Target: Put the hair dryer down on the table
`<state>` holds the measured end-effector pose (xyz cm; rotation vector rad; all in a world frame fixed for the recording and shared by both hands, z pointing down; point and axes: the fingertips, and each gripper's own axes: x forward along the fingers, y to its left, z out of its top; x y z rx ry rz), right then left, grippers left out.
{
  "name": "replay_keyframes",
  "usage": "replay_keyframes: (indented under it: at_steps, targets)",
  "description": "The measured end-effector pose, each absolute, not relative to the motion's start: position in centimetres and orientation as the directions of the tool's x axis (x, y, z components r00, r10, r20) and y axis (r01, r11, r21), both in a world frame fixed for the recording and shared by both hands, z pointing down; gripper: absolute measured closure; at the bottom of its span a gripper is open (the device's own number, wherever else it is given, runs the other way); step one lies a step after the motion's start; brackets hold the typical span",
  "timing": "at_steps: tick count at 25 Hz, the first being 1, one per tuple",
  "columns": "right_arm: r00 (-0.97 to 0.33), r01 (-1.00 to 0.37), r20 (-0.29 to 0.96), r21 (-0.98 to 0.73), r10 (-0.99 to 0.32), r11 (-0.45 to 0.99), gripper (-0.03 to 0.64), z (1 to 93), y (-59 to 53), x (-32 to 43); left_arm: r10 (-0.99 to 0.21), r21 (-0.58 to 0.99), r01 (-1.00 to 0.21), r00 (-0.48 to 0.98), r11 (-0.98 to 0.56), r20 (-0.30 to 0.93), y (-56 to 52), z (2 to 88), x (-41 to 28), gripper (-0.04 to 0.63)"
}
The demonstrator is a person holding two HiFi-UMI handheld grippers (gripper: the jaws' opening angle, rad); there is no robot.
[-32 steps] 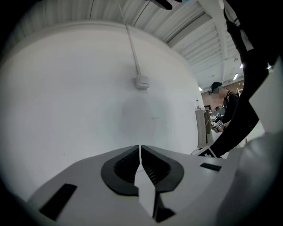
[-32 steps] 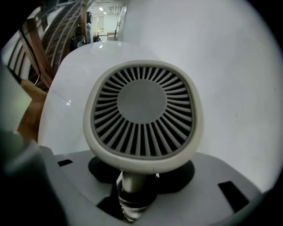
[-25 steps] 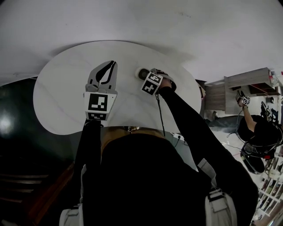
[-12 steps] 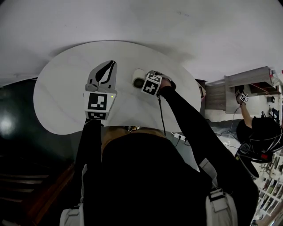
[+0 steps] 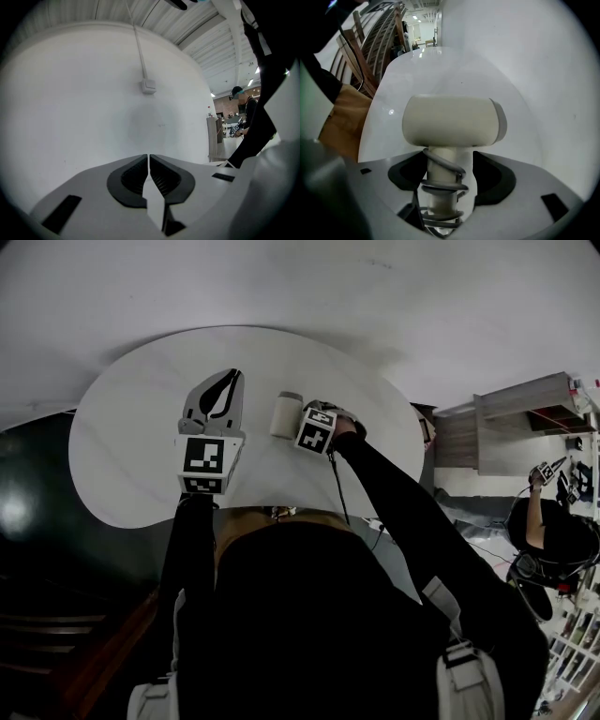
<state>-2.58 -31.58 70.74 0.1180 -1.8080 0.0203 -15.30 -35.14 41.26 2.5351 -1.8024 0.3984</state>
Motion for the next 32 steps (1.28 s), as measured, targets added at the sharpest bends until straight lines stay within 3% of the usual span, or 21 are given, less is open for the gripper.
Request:
replay_keyframes:
  at_steps: [23,27,32]
  targets:
    - [-0.329,-0.05,0.942,0.048,-0.062,0.998,0.302,66.1,-30.3,-2.7,-0.916,-0.193,-0.906,0.335,-0.377,0.219,-35.5,40.8,-13.5,0.568]
    - [-0.4,-0.089,0.912,0.066,-0.096,0.994,0.304,63.5,-31.2,-3.0,-0.911,-0.202,-0.897,0.35,-0.394,0.219,-35.7,40.3,-12.9,0.568]
    - [-0.554,-0.213,0.797,0.142,-0.239,0.967,0.304,58.6,-33.9,-4.8,-0.915,-0.192,-0.903,0.346,-0.385,0.208,-36.1,39.6,-12.9,0.568]
